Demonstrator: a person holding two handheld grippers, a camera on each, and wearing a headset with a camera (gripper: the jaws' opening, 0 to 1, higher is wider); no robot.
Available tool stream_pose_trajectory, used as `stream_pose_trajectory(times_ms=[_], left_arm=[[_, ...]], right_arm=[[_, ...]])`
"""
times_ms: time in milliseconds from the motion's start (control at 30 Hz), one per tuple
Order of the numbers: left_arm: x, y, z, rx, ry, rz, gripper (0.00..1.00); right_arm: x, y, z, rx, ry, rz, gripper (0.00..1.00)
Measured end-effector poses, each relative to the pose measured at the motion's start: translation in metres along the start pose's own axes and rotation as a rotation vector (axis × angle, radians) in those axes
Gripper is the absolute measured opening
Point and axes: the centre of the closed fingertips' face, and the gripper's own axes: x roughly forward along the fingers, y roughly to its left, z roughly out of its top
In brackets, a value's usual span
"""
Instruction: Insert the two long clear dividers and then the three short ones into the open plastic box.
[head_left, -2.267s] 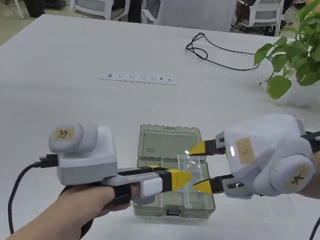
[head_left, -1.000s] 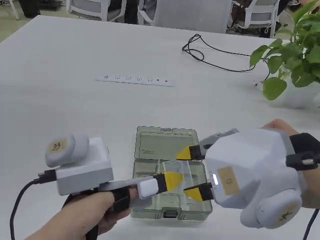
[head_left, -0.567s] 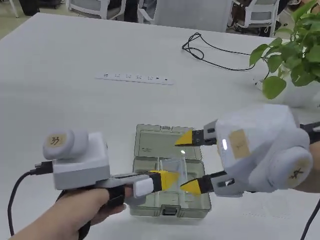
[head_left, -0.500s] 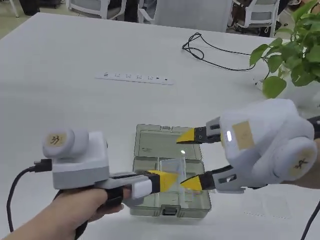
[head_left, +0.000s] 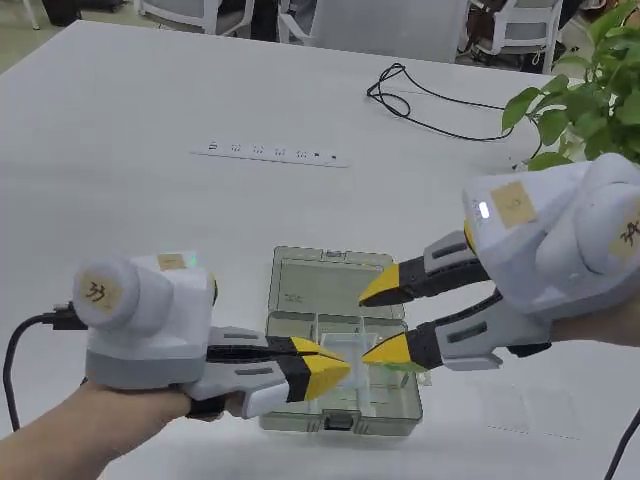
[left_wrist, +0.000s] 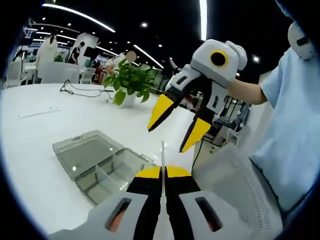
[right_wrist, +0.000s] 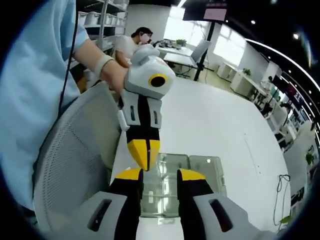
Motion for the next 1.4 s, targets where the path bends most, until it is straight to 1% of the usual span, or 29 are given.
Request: stream_pose_trajectory(times_ms=[100,167,200,300,333,367,400,433,467,533,600,633,767,867,900,933,1000,1033,1133,1267,1400], left_arm=[[-0.002,0.0,-0.003,0.078,0.03,-0.004,0.0],[-0.002,-0.001,-0.002,0.111,0.031,-0.01,0.0],[-0.002,-0.001,-0.002,0.141,0.038,-0.013,0.0],[-0.002,-0.002,-0.006,0.188,0.073,-0.024,0.0],[-0.002,-0.003,-0.008,0.197,0.081,-0.026,0.0],[-0.002,-0.002,-0.008,0.2,0.084,-0.027,0.0],[-0.002,-0.003,-0.01,0.207,0.089,-0.029,0.0],[-0.003,-0.003,-0.011,0.21,0.093,-0.031,0.0],[-0.003,-0.005,-0.013,0.219,0.099,-0.035,0.0],[-0.004,-0.006,-0.016,0.222,0.108,-0.038,0.0],[-0.005,-0.007,-0.018,0.226,0.113,-0.041,0.0],[-0.005,-0.008,-0.019,0.232,0.116,-0.043,0.0],[-0.006,-0.01,-0.02,0.252,0.122,-0.049,0.0],[-0.006,-0.01,-0.019,0.254,0.116,-0.05,0.0],[-0.006,-0.01,-0.018,0.259,0.112,-0.051,0.0],[-0.007,-0.011,-0.018,0.261,0.112,-0.053,0.0],[-0.007,-0.011,-0.017,0.268,0.11,-0.049,0.0],[-0.007,-0.011,-0.017,0.273,0.113,-0.054,0.0],[-0.006,-0.011,-0.018,0.276,0.114,-0.053,0.0],[-0.006,-0.011,-0.018,0.274,0.113,-0.05,0.0],[-0.005,-0.01,-0.019,0.273,0.116,-0.05,0.0]], right_arm=[[0.002,0.002,0.0,-0.001,0.002,0.022,0.26],[0.005,0.003,0.0,0.005,0.01,0.043,0.25],[0.005,0.005,0.001,0.004,0.01,0.054,0.24],[0.009,0.01,0.003,0.0,0.016,0.091,0.2],[0.01,0.012,0.003,0.002,0.024,0.111,0.18],[0.011,0.013,0.003,0.002,0.028,0.117,0.17],[0.012,0.015,0.002,-0.004,0.035,0.134,0.16],[0.013,0.015,0.002,-0.003,0.04,0.137,0.13],[0.013,0.019,0.001,-0.002,0.047,0.16,0.12],[0.015,0.021,0.0,0.014,0.05,0.174,0.1],[0.017,0.026,-0.001,0.012,0.059,0.202,0.08],[0.018,0.027,-0.001,0.008,0.061,0.206,0.08],[0.021,0.027,0.0,0.003,0.066,0.217,0.08],[0.022,0.029,0.001,0.001,0.065,0.237,0.07],[0.022,0.032,0.002,0.006,0.067,0.253,0.07],[0.023,0.032,0.002,0.009,0.068,0.254,0.07],[0.023,0.034,0.001,-0.003,0.08,0.273,0.05],[0.024,0.033,0.001,-0.005,0.08,0.269,0.05],[0.024,0.034,0.0,0.002,0.086,0.278,0.03],[0.024,0.034,0.0,-0.018,0.092,0.282,0.03],[0.025,0.033,-0.001,-0.004,0.103,0.281,0.03]])
